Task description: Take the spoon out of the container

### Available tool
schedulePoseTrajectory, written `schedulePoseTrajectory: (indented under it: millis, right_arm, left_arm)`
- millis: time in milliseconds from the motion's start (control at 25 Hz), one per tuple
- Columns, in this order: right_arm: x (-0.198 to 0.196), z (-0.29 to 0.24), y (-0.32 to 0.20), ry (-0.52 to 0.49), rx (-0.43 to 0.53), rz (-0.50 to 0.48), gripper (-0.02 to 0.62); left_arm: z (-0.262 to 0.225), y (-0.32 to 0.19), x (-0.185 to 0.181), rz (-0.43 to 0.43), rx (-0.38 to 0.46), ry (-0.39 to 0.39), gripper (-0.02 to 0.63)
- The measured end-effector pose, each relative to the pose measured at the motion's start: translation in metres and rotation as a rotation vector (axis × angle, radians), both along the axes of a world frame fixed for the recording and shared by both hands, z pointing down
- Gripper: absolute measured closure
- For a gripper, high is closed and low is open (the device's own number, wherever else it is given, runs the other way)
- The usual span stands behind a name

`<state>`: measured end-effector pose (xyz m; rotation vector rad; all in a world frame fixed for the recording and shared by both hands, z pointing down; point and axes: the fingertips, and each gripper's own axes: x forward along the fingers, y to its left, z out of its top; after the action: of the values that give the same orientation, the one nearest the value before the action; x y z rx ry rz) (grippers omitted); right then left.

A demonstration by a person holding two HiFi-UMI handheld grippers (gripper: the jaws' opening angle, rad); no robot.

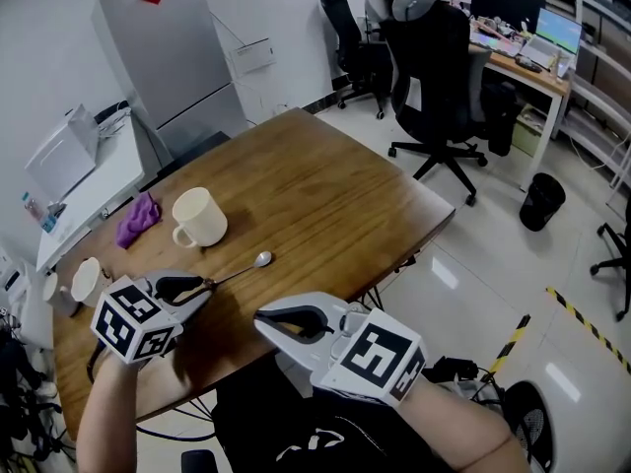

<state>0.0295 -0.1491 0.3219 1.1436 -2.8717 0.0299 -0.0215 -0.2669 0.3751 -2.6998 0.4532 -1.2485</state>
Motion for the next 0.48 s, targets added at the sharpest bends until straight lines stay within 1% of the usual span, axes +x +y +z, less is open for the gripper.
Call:
schedulePoseTrajectory:
  millis: [80, 200, 320, 480]
  right_arm:
    - [0.001, 0.002, -0.001, 0.000, -0.004, 0.001, 0.592]
    - [0.001, 0.003, -0.002, -0.001, -0.009, 0.001, 0.592]
    - [0.001, 0.004, -0.003, -0.003, -0.002, 0.000, 0.592]
    - [0.000, 0.005, -0.002, -0.004, 0.006, -0.009, 0.592]
  left_arm:
    - [-0.011, 0.006, 0.001, -0.012, -0.012, 0.091, 0.509]
    - [-0.029, 0.026, 0.005, -0.015, -0.039, 0.262, 0.514]
    - [-0.050, 0.045, 0.004, -0.025, -0.009, 0.417, 0.530]
    - [-0.068, 0.065, -0.003, -0.077, 0.038, 0.572, 0.590]
